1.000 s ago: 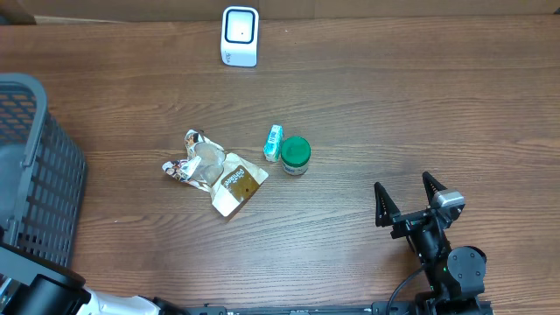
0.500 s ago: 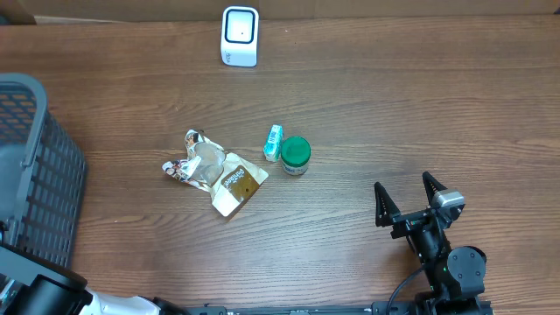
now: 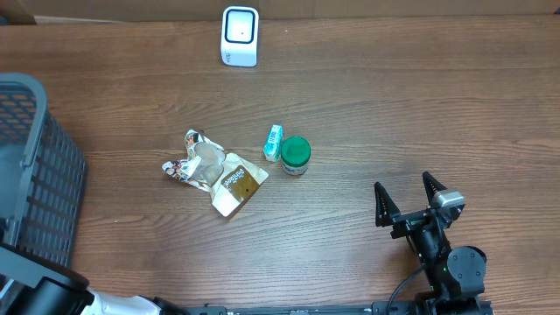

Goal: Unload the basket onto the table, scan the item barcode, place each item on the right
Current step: 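Present the tissue pack barcode to the scanner and set it down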

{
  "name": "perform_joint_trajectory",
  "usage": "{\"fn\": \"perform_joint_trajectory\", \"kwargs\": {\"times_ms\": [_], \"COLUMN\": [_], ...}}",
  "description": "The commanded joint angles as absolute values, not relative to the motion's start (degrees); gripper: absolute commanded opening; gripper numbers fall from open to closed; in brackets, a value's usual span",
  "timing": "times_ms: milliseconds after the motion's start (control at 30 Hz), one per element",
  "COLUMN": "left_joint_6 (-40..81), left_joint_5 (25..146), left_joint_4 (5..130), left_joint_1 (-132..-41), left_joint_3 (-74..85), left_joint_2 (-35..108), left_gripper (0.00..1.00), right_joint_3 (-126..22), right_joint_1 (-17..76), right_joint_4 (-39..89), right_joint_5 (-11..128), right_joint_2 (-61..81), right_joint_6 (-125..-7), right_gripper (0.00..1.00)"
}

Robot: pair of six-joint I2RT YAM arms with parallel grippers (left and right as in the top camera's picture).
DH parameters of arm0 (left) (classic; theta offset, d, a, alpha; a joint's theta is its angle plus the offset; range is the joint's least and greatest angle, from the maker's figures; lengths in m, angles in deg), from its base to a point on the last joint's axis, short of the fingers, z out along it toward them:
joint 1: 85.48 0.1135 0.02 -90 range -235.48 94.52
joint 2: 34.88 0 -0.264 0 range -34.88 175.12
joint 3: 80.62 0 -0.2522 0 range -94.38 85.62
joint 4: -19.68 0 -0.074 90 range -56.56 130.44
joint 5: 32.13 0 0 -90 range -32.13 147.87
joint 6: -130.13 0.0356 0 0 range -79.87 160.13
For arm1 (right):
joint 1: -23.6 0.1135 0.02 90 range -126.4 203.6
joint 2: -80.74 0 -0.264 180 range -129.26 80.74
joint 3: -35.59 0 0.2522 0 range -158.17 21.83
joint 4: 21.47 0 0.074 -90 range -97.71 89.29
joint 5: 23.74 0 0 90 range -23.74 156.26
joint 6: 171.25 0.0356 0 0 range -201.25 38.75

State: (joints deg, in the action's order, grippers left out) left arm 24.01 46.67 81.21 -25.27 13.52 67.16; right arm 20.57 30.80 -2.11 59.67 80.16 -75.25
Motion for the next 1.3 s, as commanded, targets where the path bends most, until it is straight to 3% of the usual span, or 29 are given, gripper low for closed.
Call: {"fn": "perform_joint_trajectory", "kwargs": {"times_ms": [0,167,300,500,533,667,800,1067,1267], "left_joint_6": [22.76,19.73,19.75,19.75,19.73,17.02,7.01,-13.15,-22.13], "left_joint_5": [58.78,72.4,79.8,69.31,64.77,57.05,55.57,56.42,62.23], "left_joint_4": [86.26,94.96,96.44,108.99,111.09,110.24,101.06,92.71,91.98], "left_joint_1": [-27.87,-32.11,-38.08,-59.19,-66.49,-80.55,-92.5,-102.69,-104.41], "left_joint_3": [0.47,-18.81,-22.08,-21.23,-19.31,-11.57,-1.36,2.07,2.07], "left_joint_2": [63.86,56.43,48.67,43.44,43.88,45.74,50.72,67.49,78.04], "left_gripper": [0.04,0.04,0.04,0.04,0.04,0.04,0.04,0.04,0.04], "right_joint_3": [20.77,20.77,20.77,20.77,20.77,20.77,20.77,20.77,20.77], "right_joint_1": [30.6,30.6,30.6,30.6,30.6,30.6,30.6,30.6,30.6], "right_joint_4": [-2.33,-2.33,-2.33,-2.33,-2.3,-2.33,-2.33,-2.33,-2.33], "right_joint_5": [60.02,60.02,60.02,60.02,60.02,60.0,60.02,60.02,60.02], "right_joint_2": [80.56,80.56,80.56,80.56,80.56,80.56,80.56,80.56,80.56], "right_joint_6": [-75.36,-75.36,-75.34,-75.36,-75.34,-75.36,-75.36,-75.36,-75.36], "right_gripper": [1.0,1.0,1.0,1.0,1.0,1.0,1.0,1.0,1.0]}}
